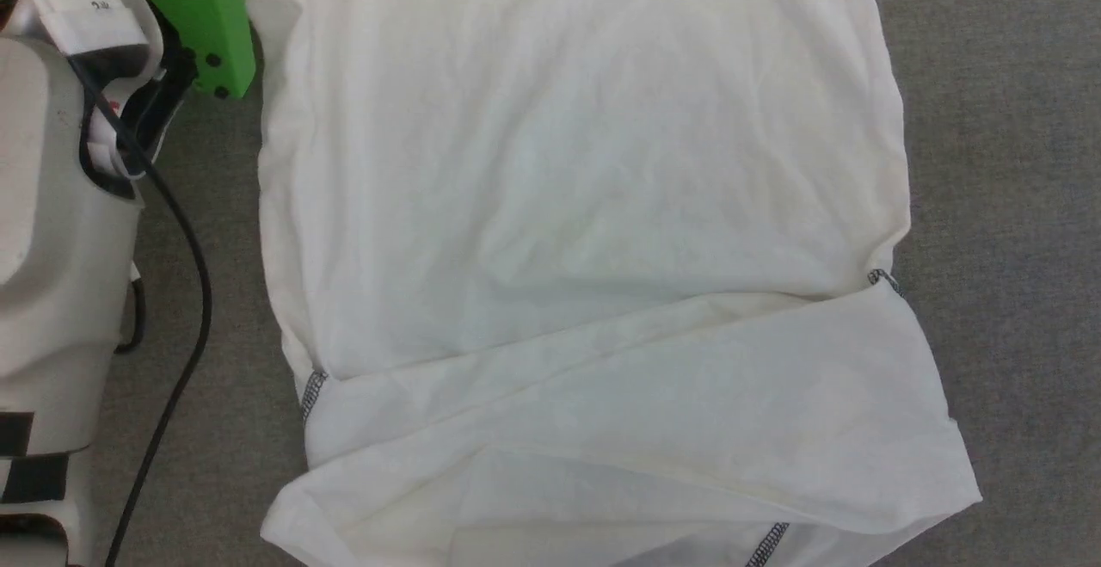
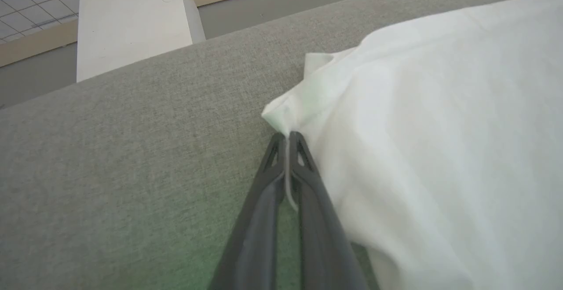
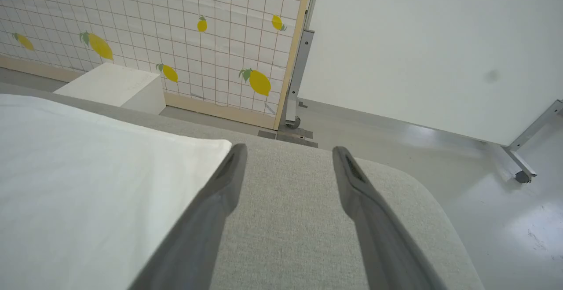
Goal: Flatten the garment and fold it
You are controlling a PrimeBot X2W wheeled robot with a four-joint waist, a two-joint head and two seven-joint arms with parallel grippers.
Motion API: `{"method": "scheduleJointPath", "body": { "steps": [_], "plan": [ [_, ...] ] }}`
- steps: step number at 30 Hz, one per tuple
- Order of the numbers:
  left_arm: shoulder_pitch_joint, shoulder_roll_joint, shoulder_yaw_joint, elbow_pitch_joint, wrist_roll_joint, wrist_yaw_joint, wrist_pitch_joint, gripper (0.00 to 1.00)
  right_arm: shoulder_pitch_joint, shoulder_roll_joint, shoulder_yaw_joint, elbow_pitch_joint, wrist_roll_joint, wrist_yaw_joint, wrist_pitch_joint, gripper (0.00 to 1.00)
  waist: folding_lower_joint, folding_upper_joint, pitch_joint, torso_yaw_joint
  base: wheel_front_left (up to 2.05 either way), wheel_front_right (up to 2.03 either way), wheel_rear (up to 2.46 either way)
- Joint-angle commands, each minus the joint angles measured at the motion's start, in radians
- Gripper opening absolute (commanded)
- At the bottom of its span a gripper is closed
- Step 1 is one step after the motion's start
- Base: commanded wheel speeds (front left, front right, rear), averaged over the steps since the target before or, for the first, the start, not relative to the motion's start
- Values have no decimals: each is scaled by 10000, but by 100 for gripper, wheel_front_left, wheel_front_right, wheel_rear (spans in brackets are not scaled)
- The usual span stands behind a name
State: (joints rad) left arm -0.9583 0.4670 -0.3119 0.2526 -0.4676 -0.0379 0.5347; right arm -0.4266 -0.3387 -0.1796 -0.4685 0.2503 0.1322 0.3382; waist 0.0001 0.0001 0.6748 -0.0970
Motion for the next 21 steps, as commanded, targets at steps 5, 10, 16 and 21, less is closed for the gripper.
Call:
{"method": "scheduleJointPath", "body": {
  "steps": [5,10,16,21],
  "plan": [
    [-76,-411,-177,156,59,17,-481,0,-2589,-812,648,826,1140,-15,2204,100,-1,-1,-122,557,0,0,0],
    [-392,-751,-355,295,58,-25,-710,0,-4673,-674,1050,2641,1381,-15,4475,100,-1,-1,88,943,0,0,0],
    [-716,-1136,-634,442,82,-97,-883,0,-6126,61,1011,4696,677,-15,5935,100,-1,-1,402,1441,0,0,0],
    [-1024,-1450,-887,547,110,-165,-960,0,-6575,473,847,5742,-84,-15,6375,100,-1,-1,734,1902,0,0,0]
  ]
}}
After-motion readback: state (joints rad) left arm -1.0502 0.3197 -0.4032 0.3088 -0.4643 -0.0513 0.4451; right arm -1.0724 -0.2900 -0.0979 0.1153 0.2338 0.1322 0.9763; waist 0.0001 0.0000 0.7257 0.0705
